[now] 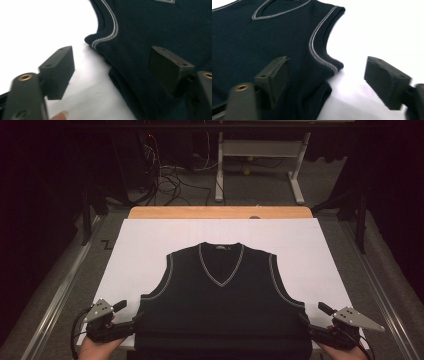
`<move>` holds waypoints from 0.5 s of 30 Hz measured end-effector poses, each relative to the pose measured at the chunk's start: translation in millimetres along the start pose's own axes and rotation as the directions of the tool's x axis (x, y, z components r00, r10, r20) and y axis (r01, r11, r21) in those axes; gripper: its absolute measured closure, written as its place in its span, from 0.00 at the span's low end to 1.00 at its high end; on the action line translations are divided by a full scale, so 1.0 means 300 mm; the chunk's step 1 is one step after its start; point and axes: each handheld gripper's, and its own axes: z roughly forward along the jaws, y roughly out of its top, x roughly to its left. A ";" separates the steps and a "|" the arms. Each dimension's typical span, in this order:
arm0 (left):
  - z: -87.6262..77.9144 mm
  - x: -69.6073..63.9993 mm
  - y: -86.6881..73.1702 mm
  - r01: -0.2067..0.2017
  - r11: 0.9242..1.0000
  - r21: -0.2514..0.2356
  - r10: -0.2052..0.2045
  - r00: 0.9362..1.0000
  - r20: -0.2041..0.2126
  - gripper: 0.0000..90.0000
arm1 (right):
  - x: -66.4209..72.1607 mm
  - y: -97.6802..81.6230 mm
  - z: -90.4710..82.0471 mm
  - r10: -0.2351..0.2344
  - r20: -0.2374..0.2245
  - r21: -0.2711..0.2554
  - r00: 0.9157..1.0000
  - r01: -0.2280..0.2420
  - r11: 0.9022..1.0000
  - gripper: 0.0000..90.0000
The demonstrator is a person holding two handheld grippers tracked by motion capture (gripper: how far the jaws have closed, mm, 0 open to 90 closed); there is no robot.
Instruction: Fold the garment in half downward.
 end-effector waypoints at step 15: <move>0.091 0.029 0.072 0.014 1.000 0.002 -0.014 0.999 -0.031 0.00 | 0.013 0.072 0.100 -0.022 0.033 0.007 0.999 0.022 1.000 0.00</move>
